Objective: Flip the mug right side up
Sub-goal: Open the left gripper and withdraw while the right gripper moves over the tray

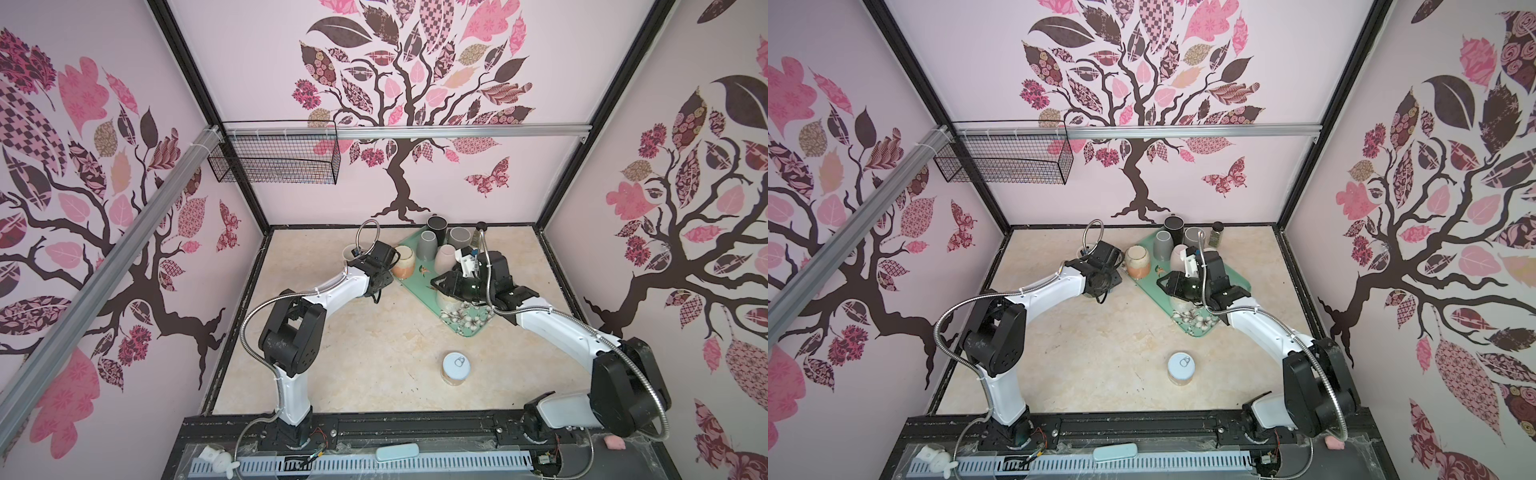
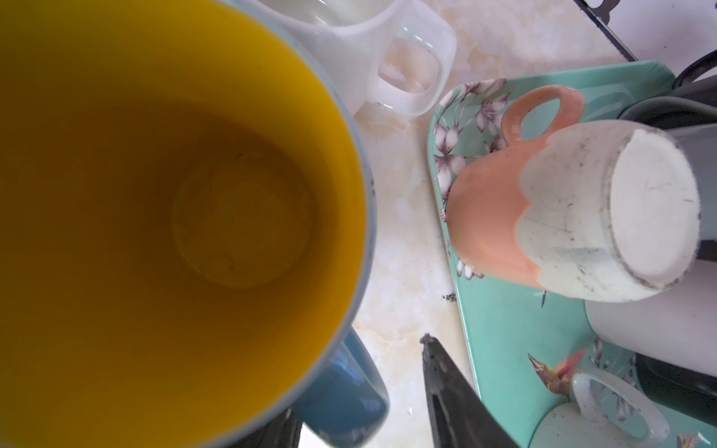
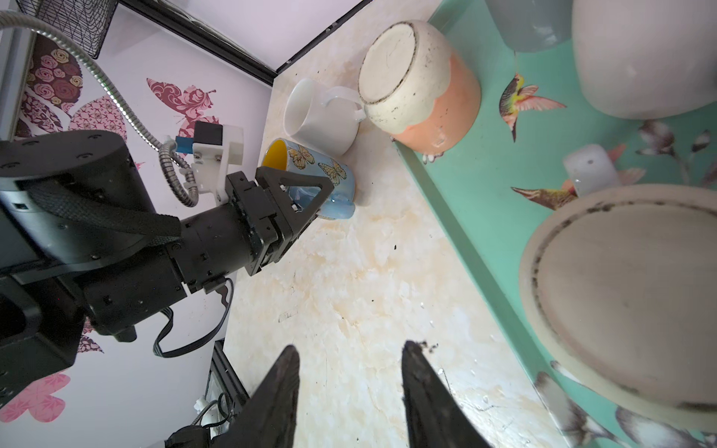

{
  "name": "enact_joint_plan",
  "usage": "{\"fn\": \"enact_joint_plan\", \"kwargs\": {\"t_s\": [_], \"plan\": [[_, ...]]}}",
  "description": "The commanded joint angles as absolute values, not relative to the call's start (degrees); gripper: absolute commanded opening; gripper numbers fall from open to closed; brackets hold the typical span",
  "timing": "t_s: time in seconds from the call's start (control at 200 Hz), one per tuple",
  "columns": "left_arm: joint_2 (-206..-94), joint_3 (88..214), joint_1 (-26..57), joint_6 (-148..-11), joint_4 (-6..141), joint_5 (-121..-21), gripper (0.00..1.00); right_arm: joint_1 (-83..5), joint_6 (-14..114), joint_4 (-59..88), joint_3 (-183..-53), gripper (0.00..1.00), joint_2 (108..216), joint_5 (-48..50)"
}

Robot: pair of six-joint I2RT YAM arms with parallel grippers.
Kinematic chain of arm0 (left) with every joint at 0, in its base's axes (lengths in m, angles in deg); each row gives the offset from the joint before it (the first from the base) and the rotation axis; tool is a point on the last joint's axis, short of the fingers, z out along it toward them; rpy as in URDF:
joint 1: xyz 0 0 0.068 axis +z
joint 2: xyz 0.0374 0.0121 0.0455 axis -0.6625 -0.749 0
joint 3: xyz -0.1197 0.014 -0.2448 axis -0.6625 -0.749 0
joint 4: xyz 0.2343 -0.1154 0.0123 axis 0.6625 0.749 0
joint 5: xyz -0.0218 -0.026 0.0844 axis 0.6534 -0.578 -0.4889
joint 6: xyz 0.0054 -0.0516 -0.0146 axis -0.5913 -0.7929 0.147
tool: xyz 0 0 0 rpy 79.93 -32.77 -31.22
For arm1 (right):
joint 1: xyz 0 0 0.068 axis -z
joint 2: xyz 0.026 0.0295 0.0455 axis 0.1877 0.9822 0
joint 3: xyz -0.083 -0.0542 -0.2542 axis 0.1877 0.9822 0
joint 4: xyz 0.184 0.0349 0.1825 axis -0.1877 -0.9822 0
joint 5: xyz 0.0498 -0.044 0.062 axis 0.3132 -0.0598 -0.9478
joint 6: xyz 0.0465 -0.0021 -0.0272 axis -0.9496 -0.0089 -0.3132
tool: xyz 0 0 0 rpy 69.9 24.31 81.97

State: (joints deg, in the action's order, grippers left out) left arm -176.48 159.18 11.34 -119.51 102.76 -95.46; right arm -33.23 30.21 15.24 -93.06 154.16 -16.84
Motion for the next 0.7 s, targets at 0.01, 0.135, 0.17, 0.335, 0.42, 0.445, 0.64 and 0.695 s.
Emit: {"fn": "enact_joint_plan", "kwargs": {"t_s": [0.01,0.135,0.17,0.335,0.42,0.445,0.64,0.695], "plan": [[-177.6,162.9,11.3,-117.8,101.1,-96.7,0.5,-33.1,30.2,14.4,-92.9,0.45,151.3,-15.6],[-177.9,163.4,11.4,-116.7,101.0,-97.6,0.5,-33.1,30.3,14.2,-92.8,0.45,151.5,-15.3],[-177.9,163.7,11.3,-116.3,101.0,-97.9,0.5,-33.1,30.3,14.0,-92.8,0.45,151.5,-15.3],[-176.8,164.4,11.4,-114.2,102.6,-98.9,0.51,-33.1,31.6,12.2,-93.5,0.45,151.5,-13.8],[-175.2,164.1,11.4,-113.3,103.2,-99.2,0.52,-33.1,34.2,8.5,-95.2,0.46,151.4,-11.4],[-174.5,163.9,11.3,-112.8,103.2,-99.2,0.52,-33.1,35.1,7.1,-95.9,0.47,151.4,-10.4],[-169.3,163.0,11.4,-110.5,104.4,-98.7,0.56,-33.1,42.6,-4.2,-100.5,0.55,151.2,0.0],[-167.8,162.8,11.4,-109.9,104.6,-98.4,0.57,-33.1,44.2,-6.5,-101.2,0.57,151.4,2.6]]}}
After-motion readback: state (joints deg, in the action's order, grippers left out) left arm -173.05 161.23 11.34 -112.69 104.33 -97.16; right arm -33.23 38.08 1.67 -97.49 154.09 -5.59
